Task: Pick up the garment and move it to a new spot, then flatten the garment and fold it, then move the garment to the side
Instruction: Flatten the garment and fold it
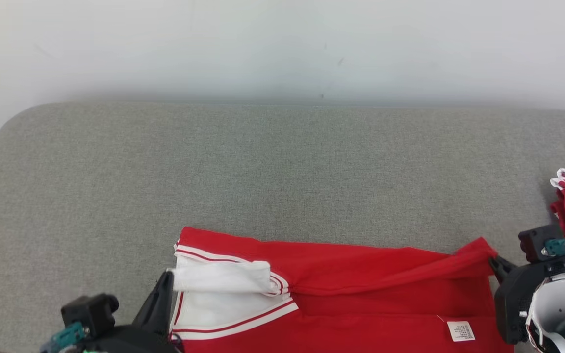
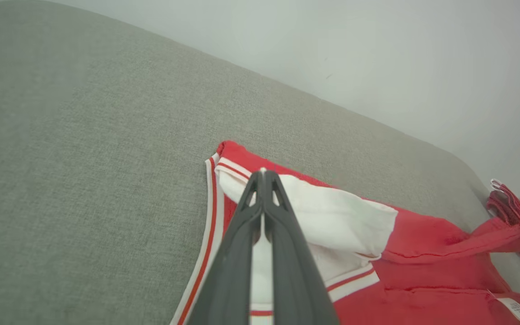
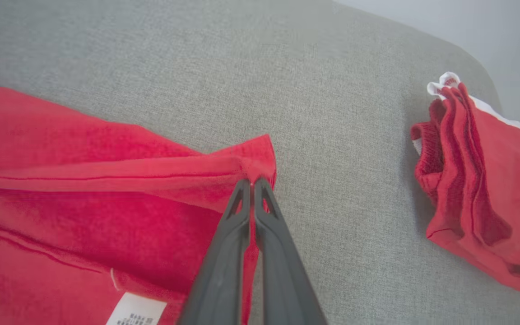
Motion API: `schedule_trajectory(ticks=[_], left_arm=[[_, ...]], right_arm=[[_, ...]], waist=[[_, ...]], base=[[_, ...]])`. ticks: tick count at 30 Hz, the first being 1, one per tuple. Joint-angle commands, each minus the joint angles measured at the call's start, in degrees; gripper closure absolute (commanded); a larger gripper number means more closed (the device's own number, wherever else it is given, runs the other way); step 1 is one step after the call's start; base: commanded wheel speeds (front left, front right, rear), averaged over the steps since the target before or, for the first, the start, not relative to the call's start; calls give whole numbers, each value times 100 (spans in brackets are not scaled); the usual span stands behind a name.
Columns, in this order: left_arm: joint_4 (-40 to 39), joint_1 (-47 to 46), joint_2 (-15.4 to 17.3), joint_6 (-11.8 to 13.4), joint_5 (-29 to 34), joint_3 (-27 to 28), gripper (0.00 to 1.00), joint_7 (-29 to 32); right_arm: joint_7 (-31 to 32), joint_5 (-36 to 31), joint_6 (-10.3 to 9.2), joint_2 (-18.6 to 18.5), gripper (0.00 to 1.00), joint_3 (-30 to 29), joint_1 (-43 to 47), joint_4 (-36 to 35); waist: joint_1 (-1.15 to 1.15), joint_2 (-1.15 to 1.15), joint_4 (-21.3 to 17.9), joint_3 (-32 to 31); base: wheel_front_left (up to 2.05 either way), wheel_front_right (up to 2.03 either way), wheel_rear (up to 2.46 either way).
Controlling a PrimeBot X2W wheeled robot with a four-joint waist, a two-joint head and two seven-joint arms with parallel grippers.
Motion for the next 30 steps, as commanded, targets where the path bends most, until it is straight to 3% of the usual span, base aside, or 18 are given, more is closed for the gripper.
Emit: schedule_trajectory(ticks=[1, 13, 15, 16, 18, 26, 27, 28, 29, 30], left_arm=[[-12, 144, 4, 23, -30, 17, 100, -32], [-47, 785, 0, 149, -315, 77, 100, -132], [-38, 811, -10, 133, -342, 76, 100, -120], [-23, 838, -14, 134, -352, 74, 100, -120], [18, 878, -31, 123, -361, 63, 100, -129], [257, 839, -100, 114, -231, -129, 100, -90], [307, 842, -82, 121, -207, -147, 76, -90], [352, 843, -45, 163, -148, -180, 28, -85], [392, 848, -6, 185, -93, -206, 0, -92], [432, 865, 20, 213, -44, -244, 0, -80]], right_arm=[[42, 38, 6, -81, 100, 33, 70, -14], [369, 233, 5, -492, 100, 580, 350, 209], [423, 296, 5, -449, 55, 584, 373, 260], [453, 310, 5, -424, 6, 587, 388, 275], [536, 340, 5, -346, 0, 523, 409, 294], [539, 259, 5, -132, 0, 142, 536, 78], [537, 255, 6, -101, 0, 97, 537, 39], [537, 241, 5, -92, 0, 29, 561, 3], [532, 231, 5, -76, 0, -32, 599, -44], [522, 235, 5, -30, 0, -95, 644, -96]], waist=[[0, 0, -11, 13], [0, 0, 37, 66], [0, 0, 53, 53], [0, 0, 59, 45], [0, 0, 67, 31], [0, 0, 53, -42], [0, 0, 46, -56], [0, 0, 40, -68], [0, 0, 34, -80], [0, 0, 29, -94]], base=[[0, 0, 0], [0, 0, 0], [0, 0, 0], [0, 0, 0], [0, 0, 0], [0, 0, 0], [0, 0, 0], [0, 0, 0], [0, 0, 0], [0, 0, 0]])
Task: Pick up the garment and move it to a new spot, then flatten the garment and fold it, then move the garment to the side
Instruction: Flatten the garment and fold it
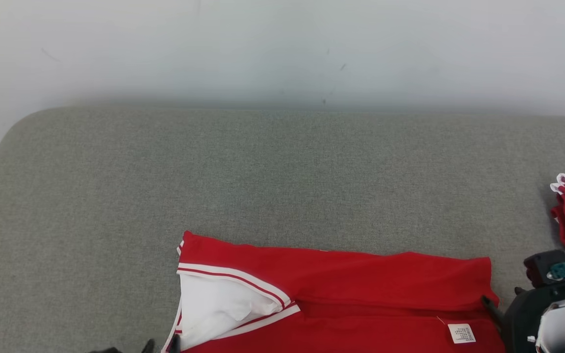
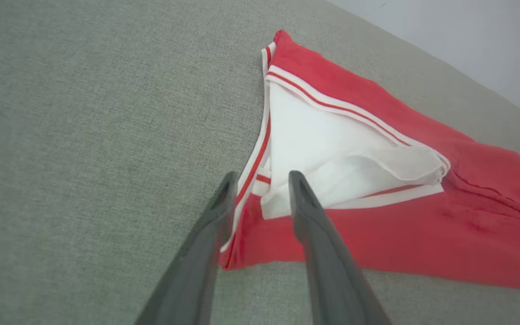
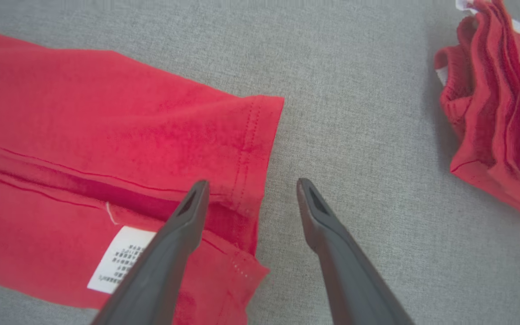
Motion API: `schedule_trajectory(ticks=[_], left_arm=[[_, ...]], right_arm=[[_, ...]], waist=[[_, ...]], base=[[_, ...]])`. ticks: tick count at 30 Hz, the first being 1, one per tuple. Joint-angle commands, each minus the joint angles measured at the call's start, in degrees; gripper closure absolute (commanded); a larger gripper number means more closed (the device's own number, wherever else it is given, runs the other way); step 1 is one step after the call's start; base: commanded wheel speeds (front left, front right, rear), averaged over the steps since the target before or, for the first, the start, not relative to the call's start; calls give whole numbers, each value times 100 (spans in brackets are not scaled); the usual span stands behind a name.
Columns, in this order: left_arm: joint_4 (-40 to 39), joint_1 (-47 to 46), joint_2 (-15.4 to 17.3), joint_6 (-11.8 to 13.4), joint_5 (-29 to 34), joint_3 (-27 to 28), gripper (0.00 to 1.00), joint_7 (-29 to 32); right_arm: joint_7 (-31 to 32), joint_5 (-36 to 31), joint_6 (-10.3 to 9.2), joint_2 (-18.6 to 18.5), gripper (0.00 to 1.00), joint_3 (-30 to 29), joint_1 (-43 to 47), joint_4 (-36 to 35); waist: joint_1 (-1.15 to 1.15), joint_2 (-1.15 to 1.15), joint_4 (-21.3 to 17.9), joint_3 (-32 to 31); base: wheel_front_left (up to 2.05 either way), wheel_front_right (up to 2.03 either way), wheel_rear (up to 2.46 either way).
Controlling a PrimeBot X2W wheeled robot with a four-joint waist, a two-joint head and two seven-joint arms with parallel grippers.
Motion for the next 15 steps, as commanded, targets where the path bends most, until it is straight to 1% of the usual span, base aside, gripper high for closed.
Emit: schedule_trajectory(ticks=[1, 6, 10, 11, 12, 15], left_arm=[[62, 56, 61, 3, 95, -70, 0, 23], [148, 92, 177, -89, 317, -70, 0, -234], [38, 96, 225, -155, 774, 222, 0, -494], [-28, 116, 214, -197, 946, 354, 0, -517], [-250, 65, 137, -245, 1247, 673, 0, -524], [-770, 387, -196, -517, 1968, 1477, 0, -517]], right_arm=[[-20, -34, 5, 75, 0, -117, 136, -70], [-17, -62, 6, 352, 0, -732, 522, -443], [-218, -85, 5, 794, 0, -1294, 866, -842], [-247, -107, 6, 915, 0, -1393, 944, -912], [-247, -143, 5, 1039, 0, -1487, 1043, -969], [-314, -222, 6, 1439, 0, -1702, 1171, -1097]], waist=[[0, 0, -14, -33], [0, 0, 56, -145], [0, 0, 112, -230], [0, 0, 123, -251], [0, 0, 144, -277], [0, 0, 189, -329]], base=[[0, 0, 0], [0, 0, 0], [0, 0, 0], [0, 0, 0], [0, 0, 0], [0, 0, 0]])
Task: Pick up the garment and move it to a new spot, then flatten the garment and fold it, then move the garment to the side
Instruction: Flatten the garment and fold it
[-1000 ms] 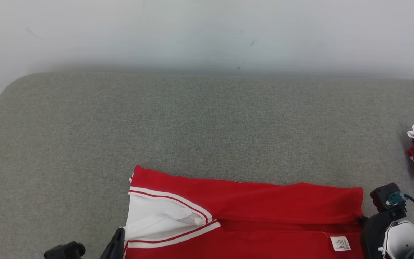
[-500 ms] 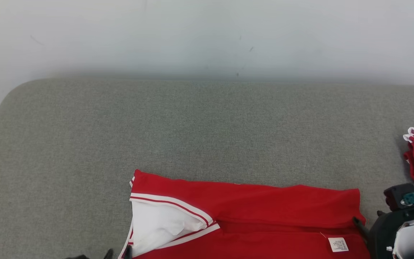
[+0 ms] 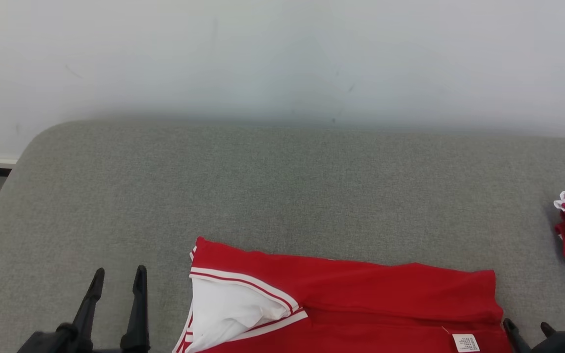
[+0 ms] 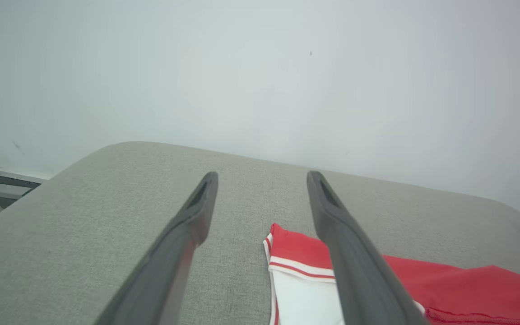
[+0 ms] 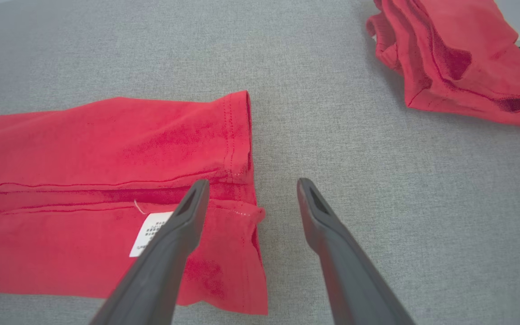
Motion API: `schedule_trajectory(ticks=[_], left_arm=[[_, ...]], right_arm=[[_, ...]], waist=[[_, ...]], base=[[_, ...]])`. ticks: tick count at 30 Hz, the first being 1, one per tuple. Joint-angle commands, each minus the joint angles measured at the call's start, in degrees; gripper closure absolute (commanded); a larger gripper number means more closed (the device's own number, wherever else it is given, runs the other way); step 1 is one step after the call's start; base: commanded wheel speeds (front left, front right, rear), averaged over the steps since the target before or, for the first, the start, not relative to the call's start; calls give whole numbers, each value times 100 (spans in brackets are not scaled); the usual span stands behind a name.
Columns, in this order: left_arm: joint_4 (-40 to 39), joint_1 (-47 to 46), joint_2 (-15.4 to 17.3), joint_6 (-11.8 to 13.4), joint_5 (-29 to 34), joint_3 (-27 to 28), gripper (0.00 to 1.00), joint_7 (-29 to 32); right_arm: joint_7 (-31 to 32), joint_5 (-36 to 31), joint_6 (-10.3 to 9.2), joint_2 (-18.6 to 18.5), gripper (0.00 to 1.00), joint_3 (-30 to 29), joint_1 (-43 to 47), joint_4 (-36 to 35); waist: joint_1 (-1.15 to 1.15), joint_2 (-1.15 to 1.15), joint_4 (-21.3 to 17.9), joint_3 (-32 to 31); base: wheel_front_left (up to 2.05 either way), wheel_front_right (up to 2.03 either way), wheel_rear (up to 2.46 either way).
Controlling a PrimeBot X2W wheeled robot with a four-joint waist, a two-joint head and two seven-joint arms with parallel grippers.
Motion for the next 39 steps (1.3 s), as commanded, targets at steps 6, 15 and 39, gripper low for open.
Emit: schedule_trajectory(ticks=[6, 15, 39], left_arm=[[-432, 572, -700, -713, 813, 1098, 0, -16], [295, 917, -1172, -1508, 1176, 1784, 0, -16], [606, 886, -1431, -1892, 1578, 1897, 0, -17]], right_arm=[[-175, -111, 7, 459, 0, -147, 20, 87], [-528, -236, 7, 609, 0, -350, -327, 758], [-356, -758, 7, 604, 0, -435, -1220, 2096]], waist=[[0, 0, 49, -63], [0, 0, 73, -17], [0, 0, 139, 215]], base=[[0, 0, 0], [0, 0, 0], [0, 0, 0]])
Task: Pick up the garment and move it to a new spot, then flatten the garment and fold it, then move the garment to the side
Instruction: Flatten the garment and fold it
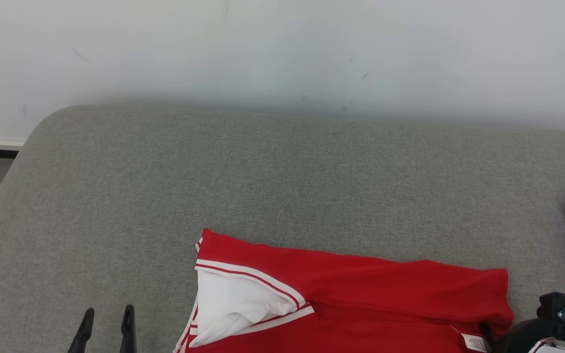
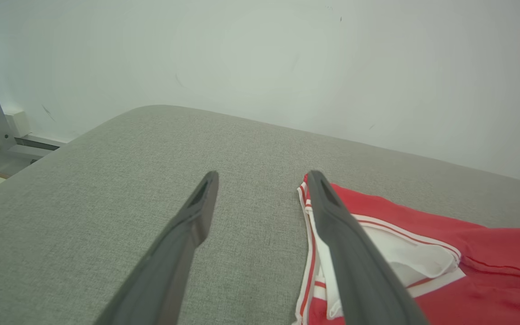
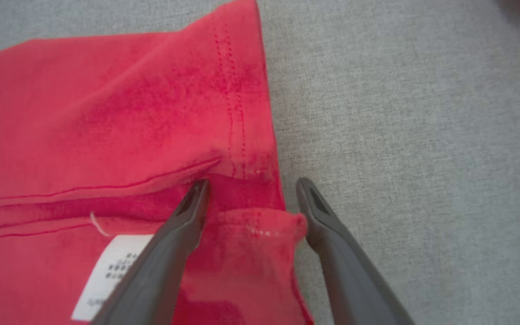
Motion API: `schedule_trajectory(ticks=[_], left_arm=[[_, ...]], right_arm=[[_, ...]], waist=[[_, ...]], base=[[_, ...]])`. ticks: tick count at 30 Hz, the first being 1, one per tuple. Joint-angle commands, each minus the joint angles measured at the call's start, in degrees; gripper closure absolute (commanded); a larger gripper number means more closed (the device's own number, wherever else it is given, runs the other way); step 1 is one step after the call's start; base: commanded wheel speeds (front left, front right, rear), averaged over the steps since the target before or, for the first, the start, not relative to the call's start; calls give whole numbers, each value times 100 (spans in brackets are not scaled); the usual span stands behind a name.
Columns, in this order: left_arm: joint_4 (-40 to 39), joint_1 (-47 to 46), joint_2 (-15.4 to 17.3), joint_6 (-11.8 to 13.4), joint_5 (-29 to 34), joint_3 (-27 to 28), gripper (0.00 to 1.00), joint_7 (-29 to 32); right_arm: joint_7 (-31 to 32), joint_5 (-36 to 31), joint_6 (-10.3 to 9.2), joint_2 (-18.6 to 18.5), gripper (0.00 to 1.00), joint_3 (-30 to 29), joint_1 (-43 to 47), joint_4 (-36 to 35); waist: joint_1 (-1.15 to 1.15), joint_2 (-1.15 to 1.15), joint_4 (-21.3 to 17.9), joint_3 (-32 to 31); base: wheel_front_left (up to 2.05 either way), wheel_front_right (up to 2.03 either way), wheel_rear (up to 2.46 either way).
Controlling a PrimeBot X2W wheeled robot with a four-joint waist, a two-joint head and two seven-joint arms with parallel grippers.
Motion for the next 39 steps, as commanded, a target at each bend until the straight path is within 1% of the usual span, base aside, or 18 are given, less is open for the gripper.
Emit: schedule_trajectory(ticks=[1, 8, 12, 16, 23, 24, 26, 29, 33, 36, 39], left_arm=[[23, -77, -15, -34, 55, 0, 0, -18], [17, -109, -27, -27, 13, -37, 0, -17], [5, -110, -46, -4, -9, -62, 0, -18], [-14, -40, -60, 19, -29, -72, 0, -17], [-99, 61, -108, 94, -43, -110, 0, -17], [-114, 57, -111, 104, -46, -107, 0, -17], [-148, 43, -111, 100, -42, -124, 0, -18], [-174, -16, -100, 99, -39, -143, 0, -15], [-185, -99, -82, 87, -23, -203, 0, 22], [-163, -153, -76, 82, -14, -262, 0, 39], [-147, -162, -75, 99, -26, -280, 0, 36]], right_arm=[[-60, -39, 7, -6, 0, -6, -104, 85], [-123, 31, 7, 0, 0, -3, -167, 272], [-21, 86, 7, 0, 0, -46, -56, 59], [297, 283, 7, -3, 0, -85, 244, -575], [954, 505, 7, -2, 0, -275, 756, -2195], [989, 558, 7, 1, 0, -314, 763, -2344], [1026, 413, 7, -1, 0, -382, 741, -2482], [1025, 474, 7, -2, 0, -376, 516, -2273], [812, 319, 7, -2, 0, -290, 230, -1576], [703, 353, 7, 2, 0, -235, 77, -1024], [612, 362, 7, -6, 0, -186, 60, -662]], waist=[[0, -1, 1, 9], [0, -1, 28, 51], [0, -1, 39, 31], [0, -1, 39, -21], [0, -1, -26, -63], [0, -1, -44, -55], [0, -1, -61, -23], [0, -1, -64, 53], [0, -1, -16, 166], [0, -1, 65, 221], [0, -1, 120, 236]], base=[[0, 0, 0], [0, 0, 0], [0, 0, 0], [0, 0, 0], [0, 0, 0], [0, 0, 0], [0, 0, 0], [0, 0, 0], [0, 0, 0], [0, 0, 0], [0, 0, 0]])
